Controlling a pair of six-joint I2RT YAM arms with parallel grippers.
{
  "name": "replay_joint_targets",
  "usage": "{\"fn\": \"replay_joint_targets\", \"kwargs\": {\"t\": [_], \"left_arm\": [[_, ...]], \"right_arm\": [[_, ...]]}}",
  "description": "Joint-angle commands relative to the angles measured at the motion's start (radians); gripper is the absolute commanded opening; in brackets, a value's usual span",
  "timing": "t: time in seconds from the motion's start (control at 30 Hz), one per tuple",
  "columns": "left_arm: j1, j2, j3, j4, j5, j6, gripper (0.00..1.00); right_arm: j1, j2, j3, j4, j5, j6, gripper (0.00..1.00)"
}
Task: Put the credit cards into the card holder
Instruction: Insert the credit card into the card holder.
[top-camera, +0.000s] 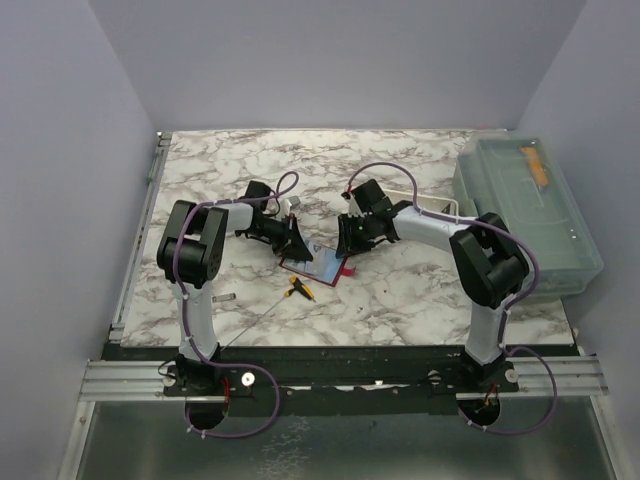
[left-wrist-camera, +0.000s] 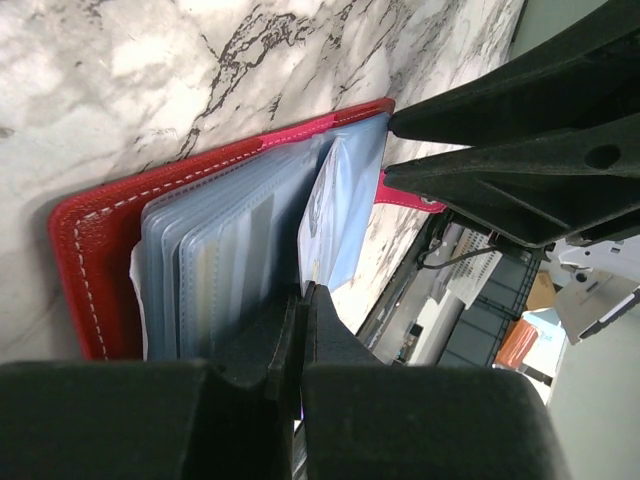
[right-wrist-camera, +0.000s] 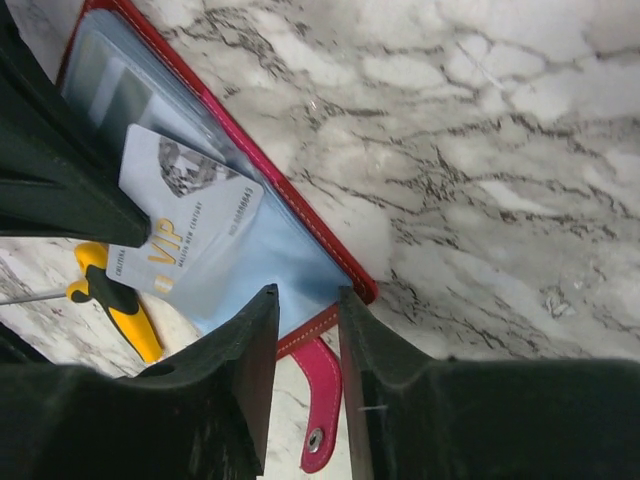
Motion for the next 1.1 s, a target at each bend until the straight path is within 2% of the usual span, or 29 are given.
{"fn": "replay_joint_targets", "kwargs": {"t": [0.0,0.23,0.37,0.57,0.8,1.07], "left_arm": [[-0.01,0.005,-0.03,-0.055,-0.088,0.038,0.0],[-0.01,-0.009,-0.03,-0.064,-0.082,0.034,0.0],[-0.013,-0.021,-0.045,-0.082,-0.097,0.033,0.0],[-0.012,-0.028,-0.05,-0.107,-0.092,0.023,0.0],[-0.012,-0.052,-0.067,-0.109,-0.084,0.016,0.0],[-0.012,-0.026,-0.071,-0.112,-0.053,0.02,0.0]], "right_arm": [[-0.003,-0.034,-0.053,-0.03,0.007,0.061,0.31],[-0.003,-0.021,-0.117,0.052,-0.033,0.1,0.28],[-0.005,0.012,-0.105,0.093,0.01,0.121,0.27],[-0.039,0.051,-0.093,0.168,0.031,0.084,0.19],[-0.042,0.146,-0.012,0.151,0.04,0.016,0.13],[-0.042,0.171,0.035,0.123,0.037,-0.002,0.13]]}}
